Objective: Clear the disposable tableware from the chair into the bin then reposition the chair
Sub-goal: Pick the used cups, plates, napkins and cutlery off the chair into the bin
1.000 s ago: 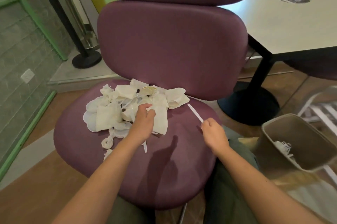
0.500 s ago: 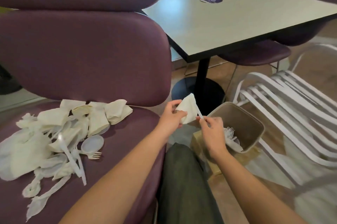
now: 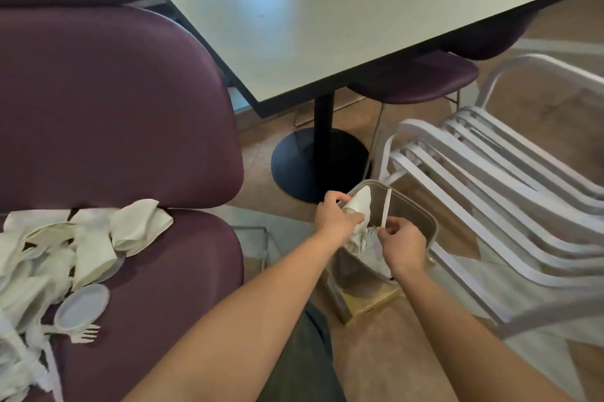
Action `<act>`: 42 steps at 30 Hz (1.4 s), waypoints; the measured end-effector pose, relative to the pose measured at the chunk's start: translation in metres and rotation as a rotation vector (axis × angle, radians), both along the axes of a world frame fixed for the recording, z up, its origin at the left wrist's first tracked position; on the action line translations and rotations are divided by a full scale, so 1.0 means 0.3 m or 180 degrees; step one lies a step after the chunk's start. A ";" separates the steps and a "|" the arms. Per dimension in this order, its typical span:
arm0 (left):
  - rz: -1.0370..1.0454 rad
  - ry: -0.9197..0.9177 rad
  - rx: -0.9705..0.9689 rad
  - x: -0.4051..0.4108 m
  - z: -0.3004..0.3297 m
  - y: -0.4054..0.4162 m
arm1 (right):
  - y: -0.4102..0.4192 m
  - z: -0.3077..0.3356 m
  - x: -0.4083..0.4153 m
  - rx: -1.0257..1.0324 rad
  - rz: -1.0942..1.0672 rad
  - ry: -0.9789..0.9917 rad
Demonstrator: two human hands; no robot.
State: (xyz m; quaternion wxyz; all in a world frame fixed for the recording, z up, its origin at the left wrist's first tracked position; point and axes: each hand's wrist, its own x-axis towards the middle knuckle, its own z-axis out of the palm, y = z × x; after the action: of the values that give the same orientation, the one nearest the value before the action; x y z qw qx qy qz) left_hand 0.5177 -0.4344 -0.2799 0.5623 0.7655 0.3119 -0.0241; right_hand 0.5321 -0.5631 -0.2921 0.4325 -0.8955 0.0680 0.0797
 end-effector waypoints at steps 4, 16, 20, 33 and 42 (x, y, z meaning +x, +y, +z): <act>-0.0197 0.0229 -0.0068 0.059 -0.113 -0.020 | -0.018 -0.086 0.046 -0.0772 0.0748 0.0378; -0.0003 -0.0357 0.0005 -0.178 0.085 0.172 | 0.197 0.116 -0.101 -0.0288 0.1507 -0.0186; 0.0168 -0.0590 0.0186 -0.344 0.129 0.290 | 0.325 0.170 -0.204 -0.0201 0.1822 -0.0491; 0.1294 -0.0342 0.0927 -0.974 0.131 0.675 | 0.713 0.123 -0.643 0.0117 0.2577 -0.0255; 0.1864 0.0503 0.1533 -1.278 0.046 0.833 | 0.860 0.058 -0.876 -0.0154 0.3131 -0.0109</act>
State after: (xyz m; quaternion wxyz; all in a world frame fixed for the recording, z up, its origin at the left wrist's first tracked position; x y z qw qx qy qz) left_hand 0.1343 -0.1845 -0.2663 0.3237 0.7499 0.5564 0.1524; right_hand 0.2694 -0.3050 -0.2748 0.3238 -0.8325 -0.3681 0.2581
